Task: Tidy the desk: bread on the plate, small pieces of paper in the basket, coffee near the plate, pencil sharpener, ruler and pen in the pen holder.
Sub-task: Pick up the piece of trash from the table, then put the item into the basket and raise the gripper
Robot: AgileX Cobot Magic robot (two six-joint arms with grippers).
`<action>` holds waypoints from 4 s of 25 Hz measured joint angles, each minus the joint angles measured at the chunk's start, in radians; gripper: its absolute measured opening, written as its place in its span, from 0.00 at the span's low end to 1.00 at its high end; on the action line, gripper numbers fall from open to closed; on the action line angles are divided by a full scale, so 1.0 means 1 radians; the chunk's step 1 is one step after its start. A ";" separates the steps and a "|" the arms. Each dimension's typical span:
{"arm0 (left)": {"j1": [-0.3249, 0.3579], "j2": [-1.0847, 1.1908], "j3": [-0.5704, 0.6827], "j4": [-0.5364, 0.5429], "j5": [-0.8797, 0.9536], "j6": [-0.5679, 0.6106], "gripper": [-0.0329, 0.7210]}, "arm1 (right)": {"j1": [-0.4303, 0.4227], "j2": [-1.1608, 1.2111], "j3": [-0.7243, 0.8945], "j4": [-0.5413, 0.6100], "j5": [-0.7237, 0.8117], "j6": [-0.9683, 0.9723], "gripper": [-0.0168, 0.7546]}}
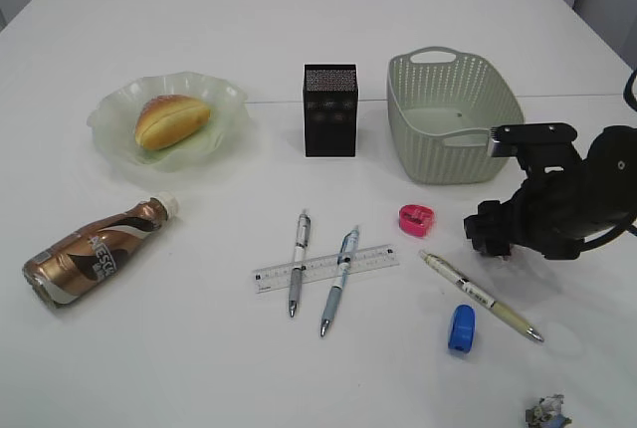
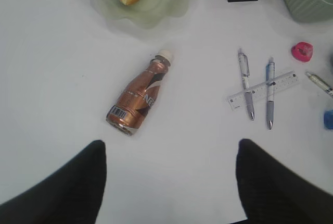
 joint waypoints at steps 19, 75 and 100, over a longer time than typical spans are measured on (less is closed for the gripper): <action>0.000 0.000 0.000 0.004 0.000 0.000 0.79 | 0.000 0.015 0.000 0.000 -0.011 0.000 0.72; 0.000 0.000 0.000 0.004 0.000 0.000 0.79 | 0.000 -0.246 -0.583 -0.047 0.944 0.057 0.04; 0.000 0.000 0.000 0.012 0.000 0.000 0.79 | 0.000 0.224 -1.001 -0.230 0.662 0.143 0.04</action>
